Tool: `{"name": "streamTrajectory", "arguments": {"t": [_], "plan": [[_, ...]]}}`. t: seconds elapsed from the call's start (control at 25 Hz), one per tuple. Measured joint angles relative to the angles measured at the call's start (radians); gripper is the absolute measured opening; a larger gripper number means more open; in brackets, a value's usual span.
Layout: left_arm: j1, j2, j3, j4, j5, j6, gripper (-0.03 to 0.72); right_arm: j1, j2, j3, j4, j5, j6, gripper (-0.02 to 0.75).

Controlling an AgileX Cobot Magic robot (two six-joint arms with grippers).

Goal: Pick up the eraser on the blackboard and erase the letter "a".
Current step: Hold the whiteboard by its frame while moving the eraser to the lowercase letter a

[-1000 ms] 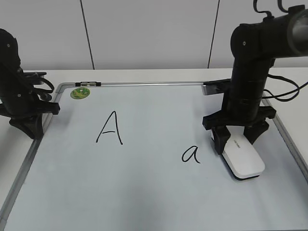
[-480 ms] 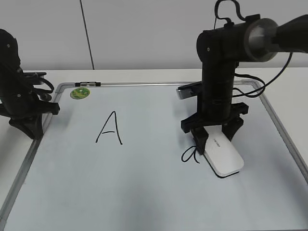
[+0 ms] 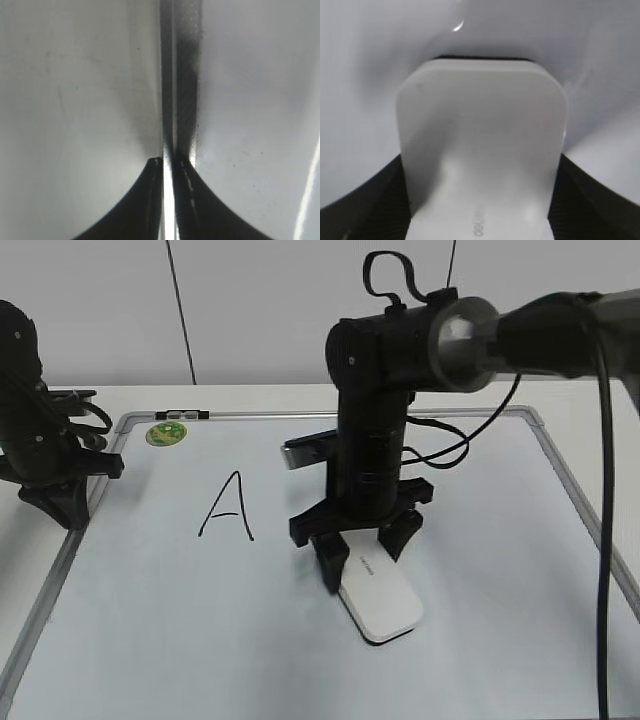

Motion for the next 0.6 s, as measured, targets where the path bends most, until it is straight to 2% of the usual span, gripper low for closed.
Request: {"name": "streamTrajectory", "arguments": {"t": [0.12, 0.28, 0.36, 0.6], "plan": [[0.000, 0.000, 0.000, 0.000, 0.000, 0.000, 0.051, 0.029, 0.012, -0.029, 0.037, -0.006, -0.004, 0.534], [0.000, 0.000, 0.000, 0.000, 0.000, 0.000, 0.053, 0.035, 0.016, -0.063, 0.031, -0.014, 0.005, 0.534], [0.000, 0.000, 0.000, 0.000, 0.000, 0.000, 0.053, 0.035, 0.005, -0.082, -0.048, -0.033, 0.042, 0.534], [0.000, 0.000, 0.000, 0.000, 0.000, 0.000, 0.054, 0.001, -0.094, -0.089, -0.178, -0.036, 0.119, 0.534]]}}
